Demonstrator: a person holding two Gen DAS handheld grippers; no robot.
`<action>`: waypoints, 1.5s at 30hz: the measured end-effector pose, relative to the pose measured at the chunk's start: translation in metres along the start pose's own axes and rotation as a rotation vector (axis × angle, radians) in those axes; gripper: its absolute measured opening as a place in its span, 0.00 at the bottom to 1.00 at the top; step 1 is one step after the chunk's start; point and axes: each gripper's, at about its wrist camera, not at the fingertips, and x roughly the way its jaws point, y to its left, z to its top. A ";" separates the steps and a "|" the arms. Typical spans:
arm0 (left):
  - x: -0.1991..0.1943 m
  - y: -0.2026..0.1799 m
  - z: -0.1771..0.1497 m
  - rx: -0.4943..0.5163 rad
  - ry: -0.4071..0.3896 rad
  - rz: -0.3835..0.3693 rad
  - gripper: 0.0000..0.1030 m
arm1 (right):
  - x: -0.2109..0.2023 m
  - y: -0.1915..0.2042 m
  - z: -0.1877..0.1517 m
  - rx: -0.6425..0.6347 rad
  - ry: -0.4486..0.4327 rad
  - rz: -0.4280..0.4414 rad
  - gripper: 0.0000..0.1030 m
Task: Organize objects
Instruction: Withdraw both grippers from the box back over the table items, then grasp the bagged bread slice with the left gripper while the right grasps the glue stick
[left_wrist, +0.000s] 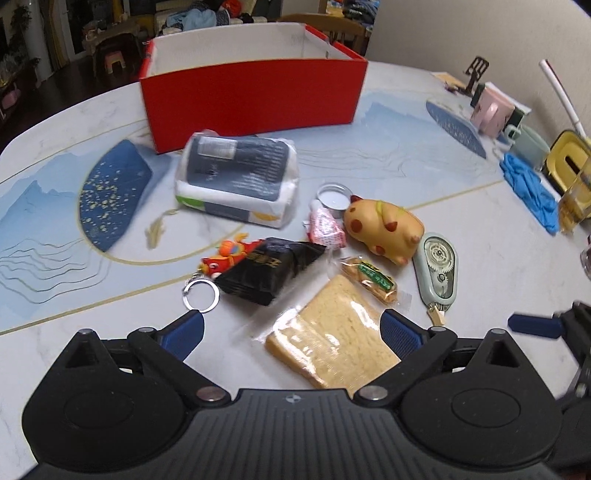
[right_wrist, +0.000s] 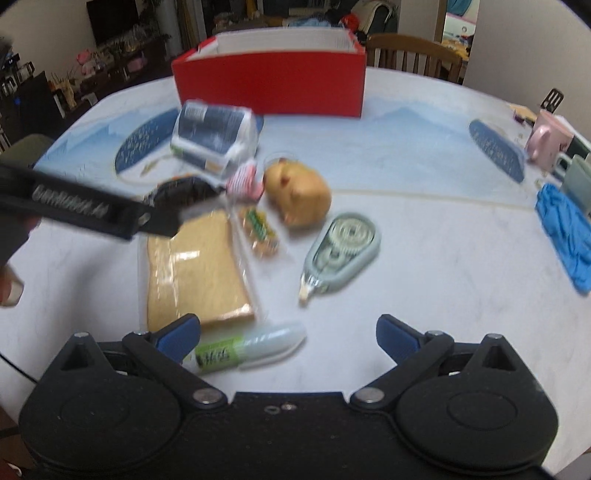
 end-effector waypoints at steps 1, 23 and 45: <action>0.004 -0.003 0.001 -0.002 0.011 0.006 0.99 | 0.001 0.002 -0.002 -0.003 0.004 0.004 0.98; 0.055 -0.028 0.017 -0.101 0.198 0.129 1.00 | 0.031 0.040 -0.006 -0.047 0.118 0.027 0.98; 0.036 0.019 -0.028 0.051 0.132 -0.030 1.00 | 0.016 0.018 -0.018 -0.123 0.118 0.007 0.70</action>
